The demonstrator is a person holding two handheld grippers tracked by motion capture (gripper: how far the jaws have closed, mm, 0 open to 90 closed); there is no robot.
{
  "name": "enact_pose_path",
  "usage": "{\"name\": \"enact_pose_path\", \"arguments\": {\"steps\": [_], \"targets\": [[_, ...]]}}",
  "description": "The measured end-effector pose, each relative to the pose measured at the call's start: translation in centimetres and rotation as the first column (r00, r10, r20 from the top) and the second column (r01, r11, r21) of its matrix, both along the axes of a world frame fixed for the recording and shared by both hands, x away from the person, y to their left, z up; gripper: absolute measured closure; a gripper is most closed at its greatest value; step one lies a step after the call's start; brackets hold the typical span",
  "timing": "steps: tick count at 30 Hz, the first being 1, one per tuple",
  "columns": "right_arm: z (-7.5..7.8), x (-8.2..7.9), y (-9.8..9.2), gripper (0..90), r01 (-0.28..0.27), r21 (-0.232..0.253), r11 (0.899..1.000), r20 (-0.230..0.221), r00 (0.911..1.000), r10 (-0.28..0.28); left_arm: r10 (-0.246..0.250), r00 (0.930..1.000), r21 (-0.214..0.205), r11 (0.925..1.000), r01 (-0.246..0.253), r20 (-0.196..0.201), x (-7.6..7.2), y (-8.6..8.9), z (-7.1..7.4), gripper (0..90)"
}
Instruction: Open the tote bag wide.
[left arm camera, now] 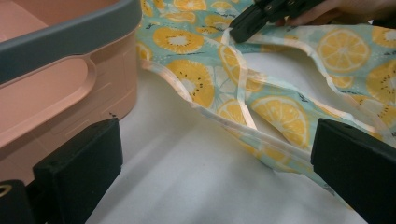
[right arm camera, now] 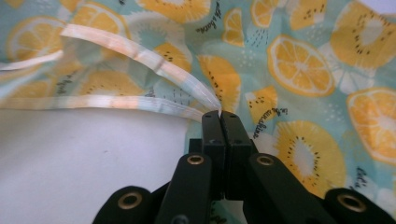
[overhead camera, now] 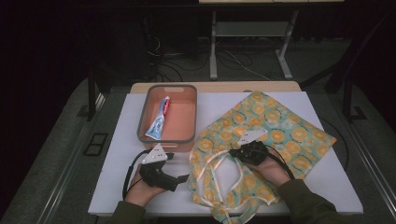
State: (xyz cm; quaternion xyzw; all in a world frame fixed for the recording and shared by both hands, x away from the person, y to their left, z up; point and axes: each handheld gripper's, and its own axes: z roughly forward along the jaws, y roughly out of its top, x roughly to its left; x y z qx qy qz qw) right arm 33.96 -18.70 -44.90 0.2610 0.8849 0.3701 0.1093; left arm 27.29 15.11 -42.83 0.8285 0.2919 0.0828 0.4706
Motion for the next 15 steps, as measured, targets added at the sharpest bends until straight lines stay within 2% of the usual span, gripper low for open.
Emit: {"name": "enact_pose_path", "arguments": {"steps": [1,3,5,7,11,12,15], "targets": [[-0.2,0.1,0.0,87.8,0.002,-0.003,1.000,-0.004,1.0000,-0.002,-0.001,1.0000,0.001,1.0000,0.001,0.000,0.0,0.0,0.0,0.7],[0.1,-0.1,0.0,74.6,0.008,0.013,1.000,0.002,1.0000,-0.008,-0.002,1.0000,0.001,1.0000,0.002,0.001,0.0,0.0,0.0,0.7],[0.9,-0.5,-0.2,60.4,0.006,0.048,0.999,-0.003,1.0000,-0.006,-0.002,1.0000,0.000,1.0000,0.002,0.001,0.0,0.0,0.0,0.7],[2.3,-1.7,-0.3,48.3,-0.009,0.075,0.997,0.006,0.9999,0.009,-0.001,1.0000,-0.001,1.0000,0.001,0.001,0.0,0.0,0.0,0.7],[3.7,-4.1,-0.2,43.5,-0.078,0.098,0.992,-0.004,0.9969,0.079,0.001,1.0000,-0.003,1.0000,-0.001,0.002,0.0,0.1,0.0,0.8],[3.7,-4.1,-0.2,43.5,-0.078,0.098,0.992,-0.004,0.9969,0.079,0.001,1.0000,-0.003,1.0000,-0.001,0.002,0.0,0.1,0.1,0.8],[4.3,-6.1,0.1,42.9,-0.143,0.133,0.981,-0.017,0.9890,0.147,0.002,1.0000,-0.001,1.0000,-0.002,-0.001,0.0,0.1,0.0,0.9]]}}
